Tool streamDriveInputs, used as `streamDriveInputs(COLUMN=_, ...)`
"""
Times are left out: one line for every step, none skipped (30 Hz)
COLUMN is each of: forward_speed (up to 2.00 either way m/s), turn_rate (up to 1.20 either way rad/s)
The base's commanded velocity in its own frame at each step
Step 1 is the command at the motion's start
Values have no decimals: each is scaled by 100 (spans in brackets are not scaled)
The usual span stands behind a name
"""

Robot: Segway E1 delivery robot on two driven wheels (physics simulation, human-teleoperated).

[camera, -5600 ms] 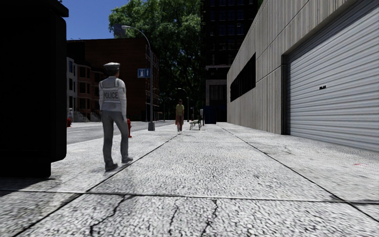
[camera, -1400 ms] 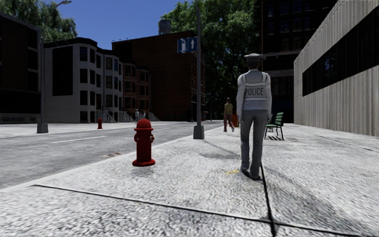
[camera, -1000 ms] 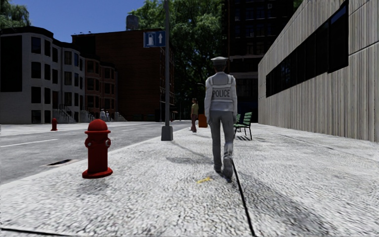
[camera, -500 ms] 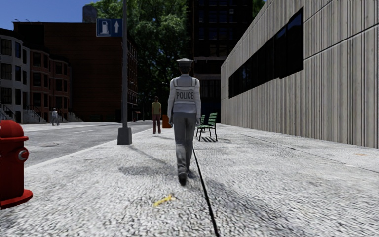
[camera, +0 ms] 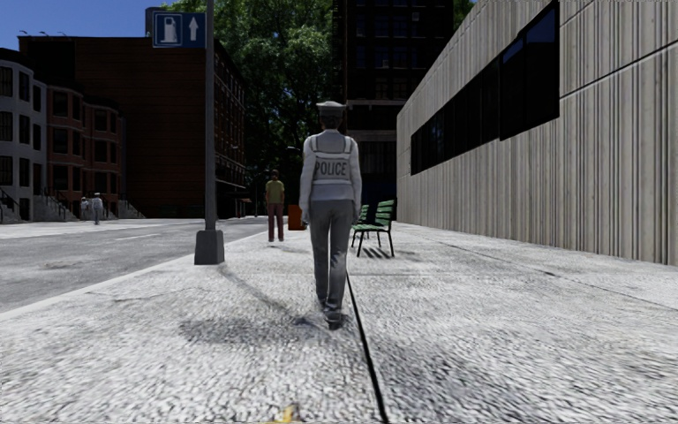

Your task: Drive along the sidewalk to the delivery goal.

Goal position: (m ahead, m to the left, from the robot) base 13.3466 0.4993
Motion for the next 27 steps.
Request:
streamDriveInputs(forward_speed=120, turn_rate=0)
streamDriveInputs(forward_speed=120, turn_rate=0)
streamDriveInputs(forward_speed=120, turn_rate=0)
streamDriveInputs(forward_speed=120, turn_rate=0)
streamDriveInputs(forward_speed=120, turn_rate=0)
streamDriveInputs(forward_speed=120, turn_rate=0)
streamDriveInputs(forward_speed=120, turn_rate=0)
streamDriveInputs(forward_speed=120, turn_rate=0)
streamDriveInputs(forward_speed=120, turn_rate=0)
streamDriveInputs(forward_speed=120, turn_rate=5)
streamDriveInputs(forward_speed=120, turn_rate=6)
streamDriveInputs(forward_speed=120, turn_rate=6)
streamDriveInputs(forward_speed=119, turn_rate=7)
streamDriveInputs(forward_speed=119, turn_rate=7)
streamDriveInputs(forward_speed=119, turn_rate=7)
streamDriveInputs(forward_speed=119, turn_rate=8)
streamDriveInputs(forward_speed=119, turn_rate=8)
streamDriveInputs(forward_speed=119, turn_rate=9)
streamDriveInputs(forward_speed=119, turn_rate=11)
streamDriveInputs(forward_speed=119, turn_rate=15)
streamDriveInputs(forward_speed=119, turn_rate=15)
streamDriveInputs(forward_speed=119, turn_rate=18)
streamDriveInputs(forward_speed=121, turn_rate=22)
streamDriveInputs(forward_speed=124, turn_rate=22)
streamDriveInputs(forward_speed=124, turn_rate=23)
streamDriveInputs(forward_speed=124, turn_rate=23)
streamDriveInputs(forward_speed=125, turn_rate=23)
